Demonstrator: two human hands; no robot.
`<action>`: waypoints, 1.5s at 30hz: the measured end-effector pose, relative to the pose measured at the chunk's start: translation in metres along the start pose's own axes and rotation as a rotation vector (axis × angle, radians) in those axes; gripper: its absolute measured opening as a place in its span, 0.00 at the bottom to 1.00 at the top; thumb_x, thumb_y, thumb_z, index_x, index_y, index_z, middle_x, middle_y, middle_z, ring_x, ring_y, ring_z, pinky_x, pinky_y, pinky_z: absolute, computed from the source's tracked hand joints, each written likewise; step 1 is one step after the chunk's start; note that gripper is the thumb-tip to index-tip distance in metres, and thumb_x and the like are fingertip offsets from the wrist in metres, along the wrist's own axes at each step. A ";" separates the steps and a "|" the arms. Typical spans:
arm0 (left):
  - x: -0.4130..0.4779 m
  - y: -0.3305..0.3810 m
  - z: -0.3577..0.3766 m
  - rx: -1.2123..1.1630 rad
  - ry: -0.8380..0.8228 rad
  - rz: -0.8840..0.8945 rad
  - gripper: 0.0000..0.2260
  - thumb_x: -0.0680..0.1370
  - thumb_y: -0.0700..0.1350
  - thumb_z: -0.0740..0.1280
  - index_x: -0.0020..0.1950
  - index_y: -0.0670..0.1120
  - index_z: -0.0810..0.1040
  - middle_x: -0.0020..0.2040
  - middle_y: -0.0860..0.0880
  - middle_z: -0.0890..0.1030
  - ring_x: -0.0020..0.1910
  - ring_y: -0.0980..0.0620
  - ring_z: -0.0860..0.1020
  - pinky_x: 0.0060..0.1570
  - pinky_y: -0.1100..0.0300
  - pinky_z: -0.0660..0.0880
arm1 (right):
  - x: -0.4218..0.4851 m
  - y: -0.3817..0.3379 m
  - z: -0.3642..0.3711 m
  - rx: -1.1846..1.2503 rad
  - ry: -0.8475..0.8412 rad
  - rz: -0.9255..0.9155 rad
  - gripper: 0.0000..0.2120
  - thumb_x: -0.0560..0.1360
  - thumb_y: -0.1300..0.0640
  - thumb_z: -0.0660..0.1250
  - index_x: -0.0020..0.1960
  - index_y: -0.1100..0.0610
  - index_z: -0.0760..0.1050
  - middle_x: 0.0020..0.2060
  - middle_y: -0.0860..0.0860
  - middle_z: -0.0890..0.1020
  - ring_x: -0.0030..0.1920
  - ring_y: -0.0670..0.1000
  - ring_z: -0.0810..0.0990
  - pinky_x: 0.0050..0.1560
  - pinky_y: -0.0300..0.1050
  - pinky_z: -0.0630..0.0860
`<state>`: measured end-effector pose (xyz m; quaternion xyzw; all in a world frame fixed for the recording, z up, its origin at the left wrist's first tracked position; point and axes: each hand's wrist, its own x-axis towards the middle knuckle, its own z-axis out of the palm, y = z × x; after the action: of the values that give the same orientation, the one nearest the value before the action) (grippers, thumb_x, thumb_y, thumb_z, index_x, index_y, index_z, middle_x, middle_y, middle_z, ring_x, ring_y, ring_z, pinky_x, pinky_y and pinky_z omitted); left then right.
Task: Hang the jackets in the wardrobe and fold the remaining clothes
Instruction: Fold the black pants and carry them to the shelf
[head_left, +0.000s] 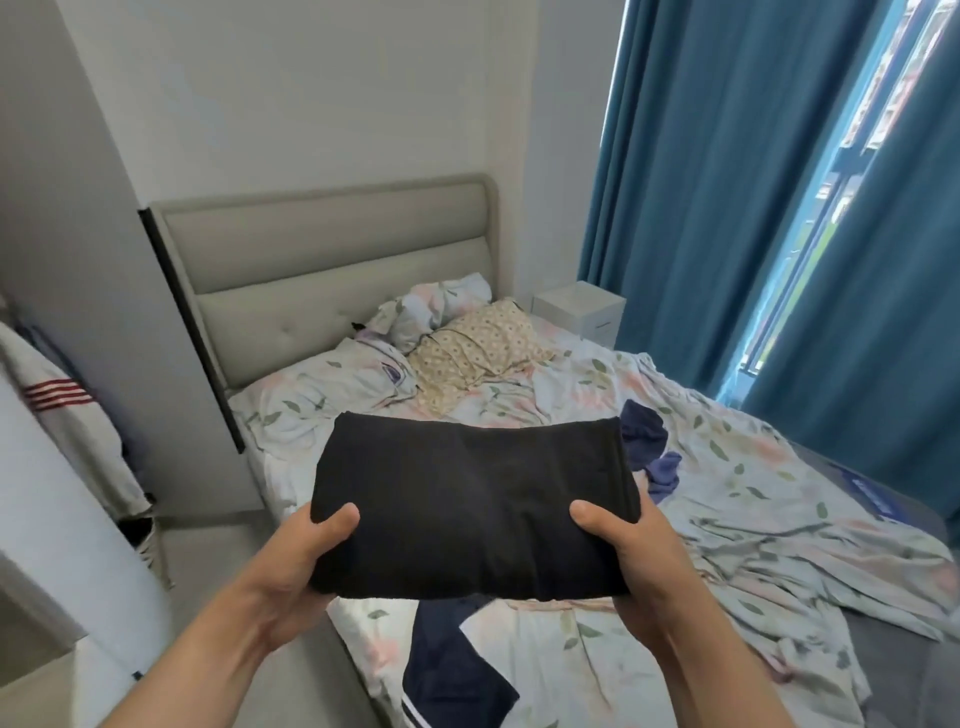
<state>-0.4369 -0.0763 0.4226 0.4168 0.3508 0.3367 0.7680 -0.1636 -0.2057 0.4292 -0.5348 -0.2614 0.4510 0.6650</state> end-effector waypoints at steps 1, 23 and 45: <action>-0.005 0.008 -0.007 0.019 0.007 0.026 0.32 0.62 0.45 0.80 0.64 0.43 0.78 0.59 0.42 0.83 0.56 0.42 0.83 0.42 0.54 0.82 | 0.004 -0.002 0.010 0.013 -0.030 -0.002 0.27 0.61 0.58 0.78 0.59 0.54 0.79 0.53 0.56 0.85 0.51 0.59 0.85 0.45 0.53 0.82; -0.051 0.111 -0.181 -0.228 0.401 0.326 0.24 0.65 0.40 0.72 0.62 0.43 0.78 0.57 0.43 0.84 0.53 0.43 0.84 0.42 0.52 0.83 | 0.076 0.009 0.251 0.009 -0.373 0.015 0.31 0.60 0.57 0.78 0.62 0.59 0.77 0.54 0.58 0.85 0.53 0.60 0.85 0.44 0.50 0.82; 0.029 0.215 -0.261 -0.340 0.644 0.557 0.26 0.66 0.43 0.73 0.64 0.46 0.79 0.57 0.46 0.84 0.52 0.46 0.84 0.40 0.56 0.82 | 0.208 0.006 0.409 0.055 -0.499 -0.088 0.27 0.62 0.58 0.76 0.61 0.57 0.78 0.53 0.56 0.85 0.52 0.59 0.85 0.43 0.50 0.83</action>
<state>-0.6836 0.1435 0.4976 0.2373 0.3859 0.6954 0.5578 -0.4099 0.1717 0.5144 -0.3769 -0.4280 0.5466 0.6132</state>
